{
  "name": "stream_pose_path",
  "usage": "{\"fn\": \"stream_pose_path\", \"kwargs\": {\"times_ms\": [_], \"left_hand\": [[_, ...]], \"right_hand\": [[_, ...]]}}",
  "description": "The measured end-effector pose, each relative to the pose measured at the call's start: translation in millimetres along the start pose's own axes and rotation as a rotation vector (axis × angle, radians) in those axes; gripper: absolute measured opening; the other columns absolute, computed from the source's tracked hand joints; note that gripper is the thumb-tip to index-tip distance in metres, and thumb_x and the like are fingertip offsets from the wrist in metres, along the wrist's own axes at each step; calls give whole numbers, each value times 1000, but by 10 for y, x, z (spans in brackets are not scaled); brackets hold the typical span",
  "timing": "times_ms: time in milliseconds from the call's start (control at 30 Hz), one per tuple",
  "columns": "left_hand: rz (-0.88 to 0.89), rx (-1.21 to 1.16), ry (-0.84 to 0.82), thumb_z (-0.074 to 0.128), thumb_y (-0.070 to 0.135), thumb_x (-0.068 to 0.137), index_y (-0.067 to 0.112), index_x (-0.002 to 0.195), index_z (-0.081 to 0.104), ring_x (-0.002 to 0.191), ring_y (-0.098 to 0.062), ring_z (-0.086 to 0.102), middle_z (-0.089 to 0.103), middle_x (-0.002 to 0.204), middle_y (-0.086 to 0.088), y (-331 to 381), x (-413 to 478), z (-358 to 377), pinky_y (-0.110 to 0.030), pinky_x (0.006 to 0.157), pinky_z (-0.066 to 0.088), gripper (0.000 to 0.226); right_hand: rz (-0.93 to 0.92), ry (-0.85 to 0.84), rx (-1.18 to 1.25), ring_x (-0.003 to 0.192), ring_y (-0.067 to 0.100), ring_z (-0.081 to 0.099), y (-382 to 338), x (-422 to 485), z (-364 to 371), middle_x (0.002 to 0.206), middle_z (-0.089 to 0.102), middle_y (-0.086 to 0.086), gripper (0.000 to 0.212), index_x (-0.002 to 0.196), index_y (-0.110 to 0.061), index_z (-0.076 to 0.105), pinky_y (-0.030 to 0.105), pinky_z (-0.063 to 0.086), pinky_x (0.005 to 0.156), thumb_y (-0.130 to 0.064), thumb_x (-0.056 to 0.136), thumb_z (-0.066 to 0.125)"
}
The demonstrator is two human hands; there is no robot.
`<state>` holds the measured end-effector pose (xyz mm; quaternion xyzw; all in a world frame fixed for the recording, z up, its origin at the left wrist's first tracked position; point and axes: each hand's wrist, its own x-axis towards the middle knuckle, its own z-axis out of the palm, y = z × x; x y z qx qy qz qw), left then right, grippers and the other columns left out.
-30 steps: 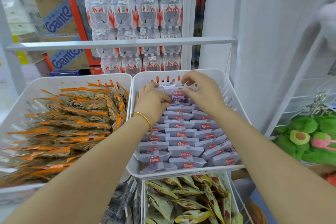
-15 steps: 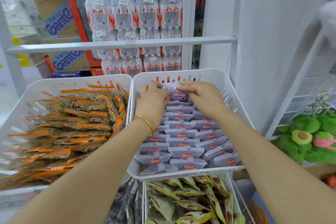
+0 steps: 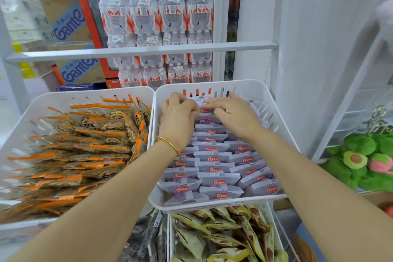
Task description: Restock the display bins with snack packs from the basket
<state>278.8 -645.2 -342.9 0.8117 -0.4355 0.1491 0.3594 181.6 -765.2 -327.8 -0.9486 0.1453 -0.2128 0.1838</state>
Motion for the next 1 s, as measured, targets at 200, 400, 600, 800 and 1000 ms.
{"fn": "stream_pose_path", "kwargs": {"times_ms": [200,400,600,800,1000], "left_hand": [[-52,-19,-55,50,9,93,11,93,66,112,-22,32,43,113,-5,-5,21,-1,-27,86,32,16],[75,55,-95,48,12,95,13,126,53,127,-24,33,42,138,-8,46,55,-71,-31,103,30,32],[197,407,-418,15,39,101,19,151,5,146,-14,-5,-3,159,4,7,-83,17,-41,119,4,54],[132,484,-531,7,42,100,17,150,-4,145,-17,-13,-10,159,0,0,-103,-1,-41,119,-3,57],[92,495,-526,6,42,100,17,150,-6,145,-18,-14,-13,158,0,88,-107,-30,-42,119,-3,57]], "right_hand": [[36,-56,-53,132,9,42,64,-39,13,139,52,-9,58,119,-29,65,38,10,120,-31,82,20],[208,297,175,126,15,46,-20,-208,-109,134,56,0,39,124,-15,62,27,30,107,-5,93,41],[188,40,-324,146,20,12,13,-391,-18,158,18,-2,50,150,-29,21,45,8,119,-38,100,26],[247,-96,-433,147,22,-8,153,-479,77,160,-11,-5,65,150,-35,-3,54,-1,117,-62,92,7],[263,-116,-436,147,23,-9,111,-474,67,160,-12,-4,64,150,-35,-4,53,-2,117,-61,93,6]]}}
